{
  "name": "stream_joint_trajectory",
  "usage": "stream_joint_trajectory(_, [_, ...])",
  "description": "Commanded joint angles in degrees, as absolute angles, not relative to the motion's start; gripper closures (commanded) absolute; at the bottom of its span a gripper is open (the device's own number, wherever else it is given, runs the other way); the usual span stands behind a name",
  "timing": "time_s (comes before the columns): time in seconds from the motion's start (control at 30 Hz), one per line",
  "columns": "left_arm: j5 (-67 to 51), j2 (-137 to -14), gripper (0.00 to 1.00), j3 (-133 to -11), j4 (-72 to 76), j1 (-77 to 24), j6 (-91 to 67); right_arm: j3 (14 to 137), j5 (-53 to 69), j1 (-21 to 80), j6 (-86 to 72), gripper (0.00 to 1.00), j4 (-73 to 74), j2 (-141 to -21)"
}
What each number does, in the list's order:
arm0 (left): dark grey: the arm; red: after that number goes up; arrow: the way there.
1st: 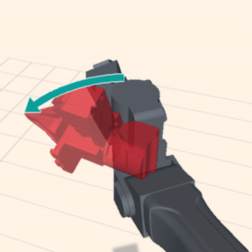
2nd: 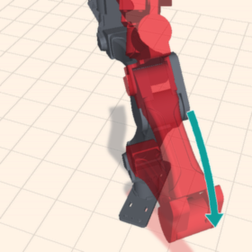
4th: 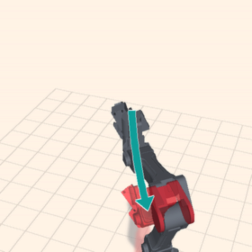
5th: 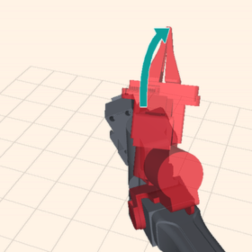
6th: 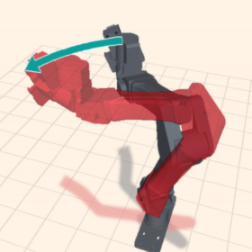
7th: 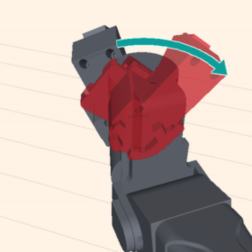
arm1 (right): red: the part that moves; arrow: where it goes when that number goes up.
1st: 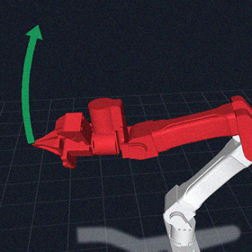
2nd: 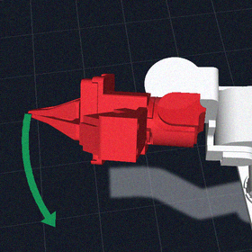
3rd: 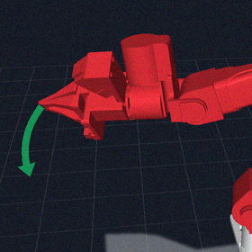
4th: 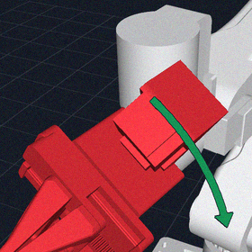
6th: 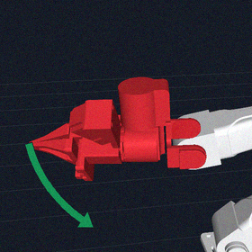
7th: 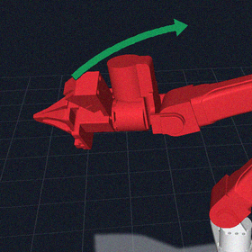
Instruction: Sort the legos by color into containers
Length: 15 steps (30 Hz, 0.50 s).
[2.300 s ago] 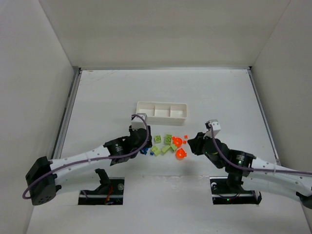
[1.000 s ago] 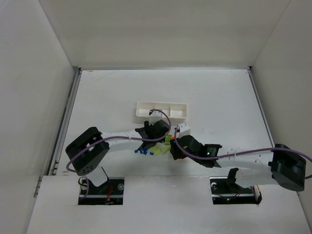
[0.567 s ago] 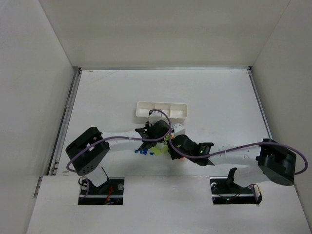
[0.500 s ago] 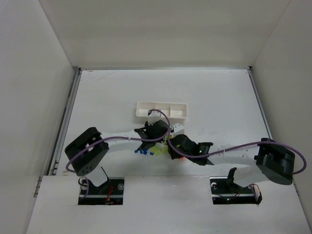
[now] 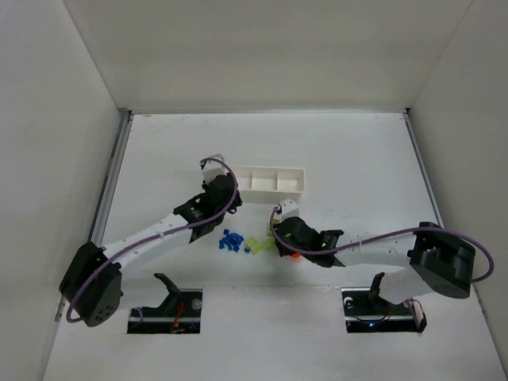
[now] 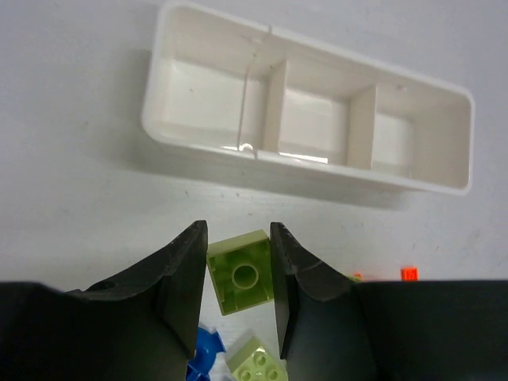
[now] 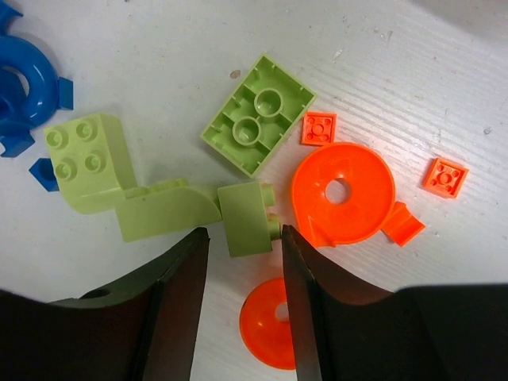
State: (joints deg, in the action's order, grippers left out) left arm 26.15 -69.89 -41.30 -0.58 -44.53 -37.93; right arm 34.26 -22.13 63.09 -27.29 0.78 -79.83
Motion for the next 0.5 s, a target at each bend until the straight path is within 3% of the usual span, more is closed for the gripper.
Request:
stream_joint_trajectory(0.0, [23.83,-69.60,0.78,-45.08,-1.14,-38.29,-35.25,37.26,-23.11,62.53,-26.19,0.58,-2.81,-81.99])
stream_joint_trajectory(0.17, [19.96,-75.75,0.78,-49.48,2.28,-31.43,-34.19,37.00,-23.47,62.36,-26.54,0.71,-3.25,-82.36])
stream_joint_trajectory(0.47, [18.02,-87.53,0.77,-57.12,7.21,-30.01,-33.75,34.46,-24.96,63.24,-28.74,0.74,0.44,-72.34])
